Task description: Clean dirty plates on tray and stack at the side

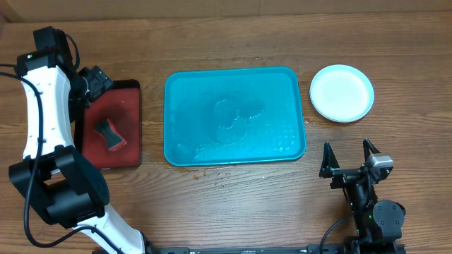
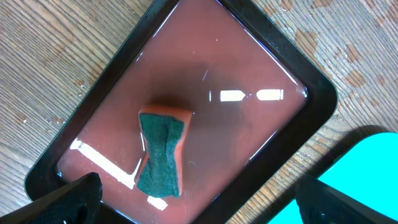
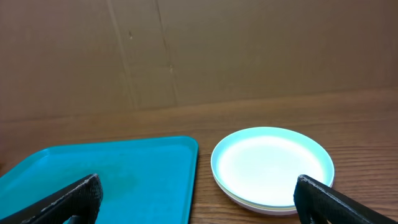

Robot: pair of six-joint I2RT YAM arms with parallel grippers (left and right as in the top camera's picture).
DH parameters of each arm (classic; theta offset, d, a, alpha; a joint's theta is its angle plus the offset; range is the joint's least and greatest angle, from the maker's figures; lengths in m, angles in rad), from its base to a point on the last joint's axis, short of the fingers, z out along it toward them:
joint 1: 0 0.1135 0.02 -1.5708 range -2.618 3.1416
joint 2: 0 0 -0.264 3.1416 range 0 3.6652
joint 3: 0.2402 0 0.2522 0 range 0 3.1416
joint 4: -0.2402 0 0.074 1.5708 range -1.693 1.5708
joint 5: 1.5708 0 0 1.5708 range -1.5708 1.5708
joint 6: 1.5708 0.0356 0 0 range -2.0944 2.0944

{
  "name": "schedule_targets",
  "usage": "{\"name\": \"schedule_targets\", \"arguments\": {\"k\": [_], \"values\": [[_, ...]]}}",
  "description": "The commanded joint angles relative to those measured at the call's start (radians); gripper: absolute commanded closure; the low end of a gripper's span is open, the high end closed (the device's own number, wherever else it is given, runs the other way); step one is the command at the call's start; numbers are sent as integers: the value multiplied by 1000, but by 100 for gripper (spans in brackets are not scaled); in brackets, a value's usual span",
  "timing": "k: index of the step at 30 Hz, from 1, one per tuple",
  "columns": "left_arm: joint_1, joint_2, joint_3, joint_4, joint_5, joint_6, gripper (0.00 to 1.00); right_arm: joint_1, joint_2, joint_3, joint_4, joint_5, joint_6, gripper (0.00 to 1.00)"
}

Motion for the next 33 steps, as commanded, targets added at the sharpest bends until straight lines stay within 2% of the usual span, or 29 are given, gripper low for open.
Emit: {"name": "schedule_targets", "arguments": {"k": [1, 10, 16, 21, 23, 27, 33], "values": [[3, -12, 16, -2, 4, -3, 0, 5, -12, -10, 3, 12, -2, 0], [3, -11, 16, -7, -1, 2, 0, 5, -12, -10, 3, 12, -2, 0], [2, -14, 16, -113, -13, 15, 0, 5, -12, -10, 3, 12, -2, 0], [-38, -93, -29, -116, 4, 16, 0, 5, -12, -10, 3, 12, -2, 0], [-66, -152, -72, -84, 4, 27, 0, 5, -12, -10, 3, 12, -2, 0], [-140, -314, -225, 84, 4, 126, 0, 5, -12, -10, 3, 12, -2, 0], [-244, -617, -556, 332, 4, 305, 0, 5, -12, -10, 3, 12, -2, 0]]}}
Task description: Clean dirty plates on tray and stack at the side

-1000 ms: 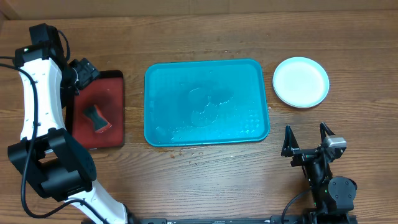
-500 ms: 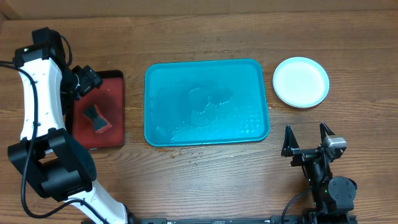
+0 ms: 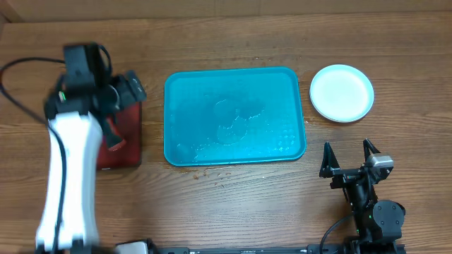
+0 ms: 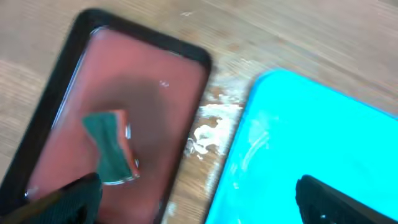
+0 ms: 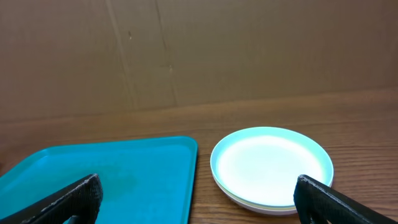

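The turquoise tray (image 3: 234, 116) lies mid-table, wet and with no plates on it; it also shows in the left wrist view as the tray (image 4: 323, 143). White plates (image 3: 342, 92) sit stacked to its right, seen closer as the stack (image 5: 272, 167). A green-and-orange sponge (image 4: 112, 146) rests in the dark red dish (image 3: 123, 141). My left gripper (image 4: 196, 202) is open above the gap between dish and tray. My right gripper (image 5: 198, 202) is open near the front edge, facing the stack, holding nothing.
White residue (image 4: 208, 127) marks the wood between the red dish and the tray. A cardboard wall (image 5: 199, 50) closes off the back of the table. My left arm (image 3: 70, 169) stretches along the left side.
My left arm has swung from above the red dish toward the tray; its open gripper is now over the dish's right edge and the tray's left side. The right arm has not moved.
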Robot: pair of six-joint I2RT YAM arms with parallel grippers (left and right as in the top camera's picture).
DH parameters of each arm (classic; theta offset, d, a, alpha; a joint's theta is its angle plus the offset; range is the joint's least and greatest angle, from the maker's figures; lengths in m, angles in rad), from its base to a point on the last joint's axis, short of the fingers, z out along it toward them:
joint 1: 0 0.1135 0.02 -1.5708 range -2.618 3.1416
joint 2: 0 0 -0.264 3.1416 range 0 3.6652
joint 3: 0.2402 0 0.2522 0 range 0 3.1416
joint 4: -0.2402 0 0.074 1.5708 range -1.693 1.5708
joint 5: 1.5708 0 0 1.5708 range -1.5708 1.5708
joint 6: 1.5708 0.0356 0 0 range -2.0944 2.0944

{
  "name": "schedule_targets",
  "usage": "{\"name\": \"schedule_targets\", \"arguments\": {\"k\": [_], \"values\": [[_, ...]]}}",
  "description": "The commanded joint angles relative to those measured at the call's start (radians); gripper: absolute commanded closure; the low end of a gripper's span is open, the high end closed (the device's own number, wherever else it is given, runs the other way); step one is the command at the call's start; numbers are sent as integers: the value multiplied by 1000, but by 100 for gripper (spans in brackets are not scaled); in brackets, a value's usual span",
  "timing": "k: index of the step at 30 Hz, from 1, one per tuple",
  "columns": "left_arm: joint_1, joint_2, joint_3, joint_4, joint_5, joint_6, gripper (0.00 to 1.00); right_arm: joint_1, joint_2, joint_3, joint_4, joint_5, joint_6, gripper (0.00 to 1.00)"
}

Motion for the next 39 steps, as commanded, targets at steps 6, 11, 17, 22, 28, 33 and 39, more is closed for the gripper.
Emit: {"name": "schedule_targets", "arguments": {"k": [6, 11, 17, 22, 28, 33, 39], "values": [[-51, -432, -457, 187, 16, 174, 0, 5, -12, -10, 3, 10, -3, 0], [-51, -661, -684, 350, 30, 172, 0, 5, -12, -10, 3, 10, -3, 0], [-51, -788, -877, 567, 103, 174, 0, 5, -12, -10, 3, 10, -3, 0], [-51, -888, -1048, 767, 137, 173, 0, 5, -12, -10, 3, 10, -3, 0], [-51, -1043, -1194, 899, 156, 173, 0, 5, -12, -10, 3, 10, -3, 0], [-50, -1178, -1288, 933, 155, 173, 0, 5, -12, -10, 3, 10, -3, 0], [-50, -1306, -1320, 880, 139, 186, 0, 5, -12, -10, 3, 10, -3, 0]]}}
